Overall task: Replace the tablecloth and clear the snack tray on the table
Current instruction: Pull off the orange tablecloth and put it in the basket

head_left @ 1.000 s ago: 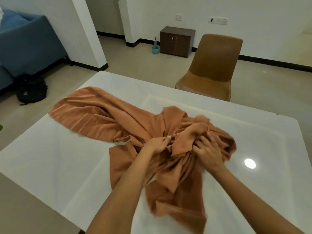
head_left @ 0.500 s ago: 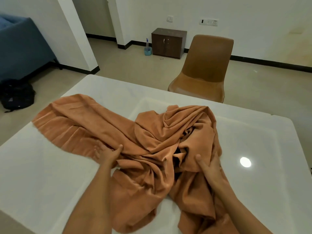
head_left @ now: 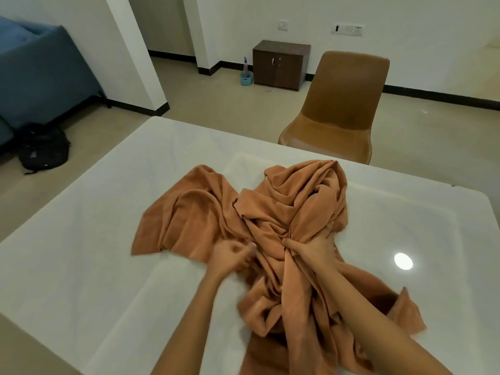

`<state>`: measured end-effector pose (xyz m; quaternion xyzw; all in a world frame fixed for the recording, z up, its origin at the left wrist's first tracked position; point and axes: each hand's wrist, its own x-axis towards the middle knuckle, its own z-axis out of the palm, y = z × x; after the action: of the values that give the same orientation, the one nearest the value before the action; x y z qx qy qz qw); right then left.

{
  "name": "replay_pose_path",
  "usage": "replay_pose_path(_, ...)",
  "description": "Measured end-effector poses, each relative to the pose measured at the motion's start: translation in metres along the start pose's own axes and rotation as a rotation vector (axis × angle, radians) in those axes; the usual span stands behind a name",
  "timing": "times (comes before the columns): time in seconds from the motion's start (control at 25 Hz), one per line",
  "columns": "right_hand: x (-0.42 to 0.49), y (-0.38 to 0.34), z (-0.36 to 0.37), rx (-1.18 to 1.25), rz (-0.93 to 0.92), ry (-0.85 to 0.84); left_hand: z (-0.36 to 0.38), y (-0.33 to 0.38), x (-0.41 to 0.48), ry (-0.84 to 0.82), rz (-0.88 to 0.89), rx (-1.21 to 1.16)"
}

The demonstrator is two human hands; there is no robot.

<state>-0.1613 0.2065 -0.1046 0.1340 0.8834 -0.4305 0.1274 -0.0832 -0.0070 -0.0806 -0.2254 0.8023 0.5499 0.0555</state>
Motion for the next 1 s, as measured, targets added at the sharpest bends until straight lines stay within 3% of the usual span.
replay_pose_path(0.04, 0.001, 0.004, 0.001, 0.004, -0.027, 0.023, -0.014, -0.002, 0.012, 0.306, 0.011, 0.02)
replay_pose_path(0.08, 0.002, 0.008, 0.001, 0.024, -0.053, 0.036, -0.029, -0.007, 0.02, 0.504, -0.041, 0.019)
replay_pose_path(0.16, 0.005, 0.015, -0.003, 0.091, -0.117, 0.02, -0.035, -0.016, 0.042, 0.583, -0.228, -0.02)
replay_pose_path(0.36, 0.0, 0.01, -0.005, 0.37, -0.171, -0.237, 0.049, 0.047, 0.024, -0.086, -0.222, -0.41)
replay_pose_path(0.44, -0.006, 0.005, -0.004, 0.558, -0.086, -0.269, 0.081, 0.062, 0.017, -0.273, -0.162, -0.4)
replay_pose_path(0.56, -0.013, 0.011, -0.021, 0.683, 0.018, -0.241, 0.098, 0.056, 0.004, -0.26, -0.046, -0.371)
replay_pose_path(0.76, -0.044, 0.036, -0.048, 0.73, 0.039, -0.252, 0.108, 0.042, -0.034, -0.245, -0.02, -0.359)
replay_pose_path(1.0, -0.13, 0.063, -0.084, 0.87, -0.043, -0.157, 0.11, 0.061, -0.112, -0.335, 0.163, -0.205)
